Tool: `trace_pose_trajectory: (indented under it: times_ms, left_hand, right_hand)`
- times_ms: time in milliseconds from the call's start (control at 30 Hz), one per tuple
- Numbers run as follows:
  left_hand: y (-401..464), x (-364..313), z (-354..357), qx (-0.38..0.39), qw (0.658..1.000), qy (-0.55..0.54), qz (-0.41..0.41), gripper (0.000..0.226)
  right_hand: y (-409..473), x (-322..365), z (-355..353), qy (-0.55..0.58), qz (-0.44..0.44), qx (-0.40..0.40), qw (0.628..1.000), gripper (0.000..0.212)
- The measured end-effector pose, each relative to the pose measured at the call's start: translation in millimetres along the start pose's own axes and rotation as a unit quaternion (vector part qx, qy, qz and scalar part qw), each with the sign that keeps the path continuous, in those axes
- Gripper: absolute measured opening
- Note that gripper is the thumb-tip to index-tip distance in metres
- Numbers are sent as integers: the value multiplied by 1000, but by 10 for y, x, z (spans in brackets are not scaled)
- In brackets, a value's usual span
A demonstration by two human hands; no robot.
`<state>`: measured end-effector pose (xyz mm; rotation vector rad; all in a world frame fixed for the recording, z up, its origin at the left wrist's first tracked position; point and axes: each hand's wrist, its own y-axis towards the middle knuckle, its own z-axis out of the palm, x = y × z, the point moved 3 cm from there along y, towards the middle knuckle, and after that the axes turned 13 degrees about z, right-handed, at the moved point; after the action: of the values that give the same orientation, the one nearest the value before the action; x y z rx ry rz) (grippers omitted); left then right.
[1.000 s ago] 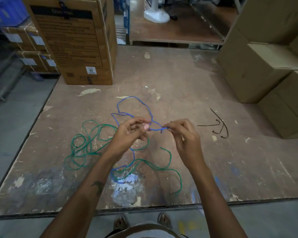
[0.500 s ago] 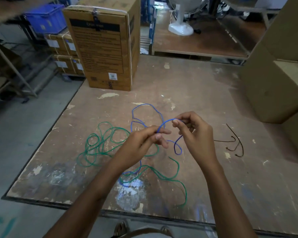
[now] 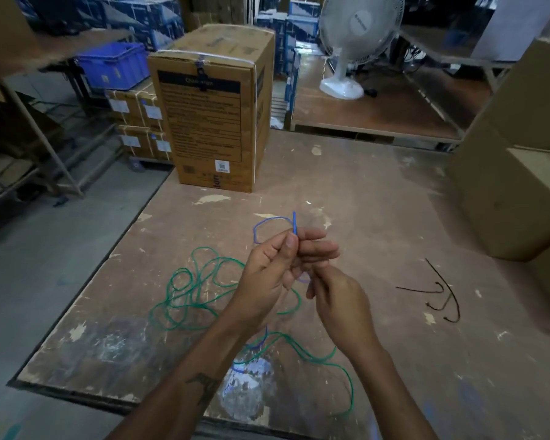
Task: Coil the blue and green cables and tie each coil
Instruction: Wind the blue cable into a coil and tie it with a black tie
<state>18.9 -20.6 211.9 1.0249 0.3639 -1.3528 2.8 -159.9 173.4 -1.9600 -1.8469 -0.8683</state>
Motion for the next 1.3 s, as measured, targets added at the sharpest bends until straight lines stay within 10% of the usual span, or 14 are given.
trace_pose_trajectory:
  times_ms: [200, 333, 467, 567, 667, 900, 1133, 1300]
  left_hand:
    - [173, 25, -146, -3, 962, 256, 94, 35]
    - [258, 84, -208, -44, 981, 173, 75, 37]
    - [256, 186, -77, -40, 995, 82, 27, 37]
    - [242, 245, -101, 27, 979, 193, 55, 35]
    - [256, 286, -160, 101, 942, 313, 66, 33]
    - [413, 270, -274, 194, 871, 436, 113, 33]
    - [438, 286, -202, 264, 913, 309, -26, 38]
    - [431, 183, -162, 233, 961, 86, -119, 38]
  right_hand:
    - [-101, 234, -20, -20, -65, 109, 992, 21]
    - [-200, 164, -67, -58, -94, 189, 976, 41]
    - [-167, 137, -91, -114, -114, 63, 985, 53]
    - [-110, 134, -142, -51, -71, -3, 996, 22]
    - [-154, 157, -287, -20, -70, -86, 994, 38]
    - [-35, 53, -746, 168, -2, 274, 947, 24]
    - [598, -68, -913, 277, -28, -14, 960, 11]
    - [880, -122, -563, 410, 12, -34, 911, 11]
